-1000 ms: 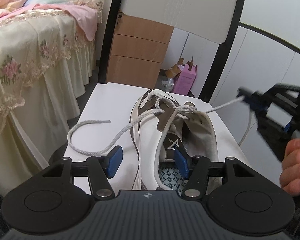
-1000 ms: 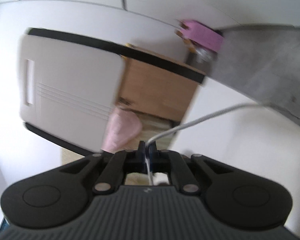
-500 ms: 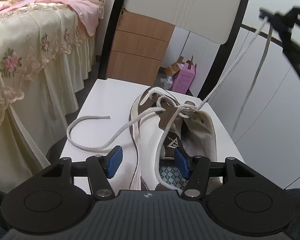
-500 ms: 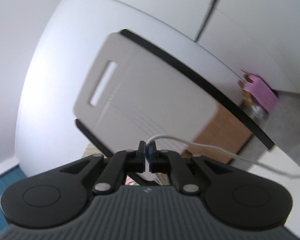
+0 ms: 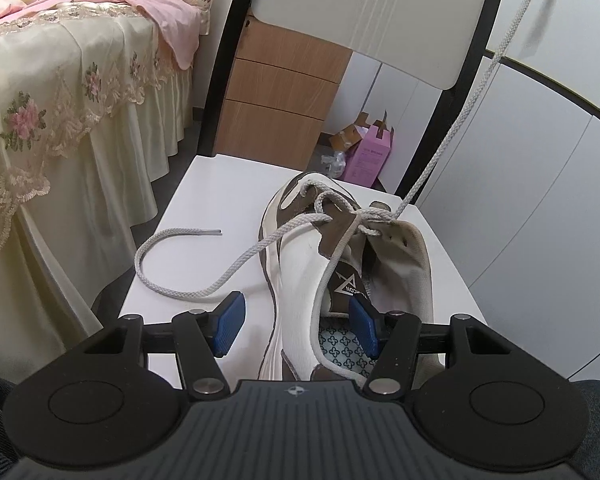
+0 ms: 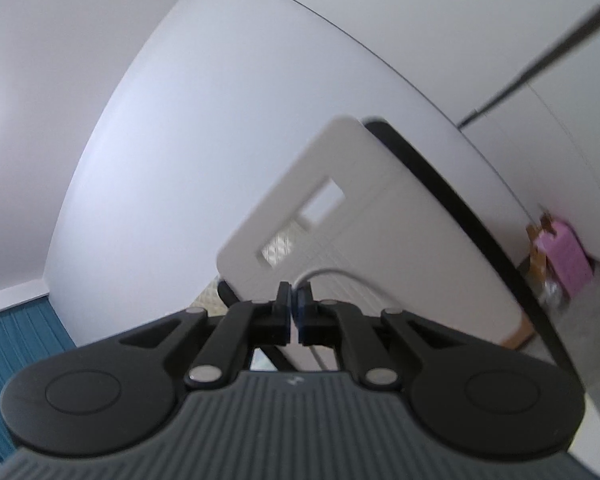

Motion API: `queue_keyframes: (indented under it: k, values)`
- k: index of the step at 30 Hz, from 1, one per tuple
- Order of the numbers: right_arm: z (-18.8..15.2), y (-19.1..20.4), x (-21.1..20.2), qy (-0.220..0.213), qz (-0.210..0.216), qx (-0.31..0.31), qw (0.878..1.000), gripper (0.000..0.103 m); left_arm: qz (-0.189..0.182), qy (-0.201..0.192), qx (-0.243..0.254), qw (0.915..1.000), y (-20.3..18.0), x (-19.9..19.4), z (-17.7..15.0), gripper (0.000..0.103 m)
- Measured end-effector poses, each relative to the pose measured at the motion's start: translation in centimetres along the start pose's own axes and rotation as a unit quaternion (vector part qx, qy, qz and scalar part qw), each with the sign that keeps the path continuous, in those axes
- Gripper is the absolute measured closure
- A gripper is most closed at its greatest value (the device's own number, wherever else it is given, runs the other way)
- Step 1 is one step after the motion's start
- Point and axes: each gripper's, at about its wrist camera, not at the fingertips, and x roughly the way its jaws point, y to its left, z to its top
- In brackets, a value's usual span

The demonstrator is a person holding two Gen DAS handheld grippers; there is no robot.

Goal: Lace up shoes with both hands

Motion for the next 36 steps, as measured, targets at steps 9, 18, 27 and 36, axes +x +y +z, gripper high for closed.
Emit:
queue_keyframes:
  k: [9,18,27,36]
  values:
    - [7.1,4.4,0.7,-0.033,-0.04,-0.075,0.996,0.099,0.005,-0.003,0.004,1.0,-0.1,-0.1,0.0,0.039]
    - [10.6,8.1,-0.3,-0.038,-0.049,-0.164,0.985,0.1,0.003,-0.002,0.01,0.9999,-0.3,-0.1,-0.1,0.039]
    - [9.9,10.9,-1.4,-0.013,-0.049,-0.278,0.959,0.1,0.0,-0.011,0.027,0.9996,-0.8,-0.3,-0.1,0.039]
    - [-2.2,9.1,0.2,0.189,-0.058,-0.433,0.879,0.1,0.01,-0.046,0.085,0.9953,-2.2,-1.4,-0.5,0.041]
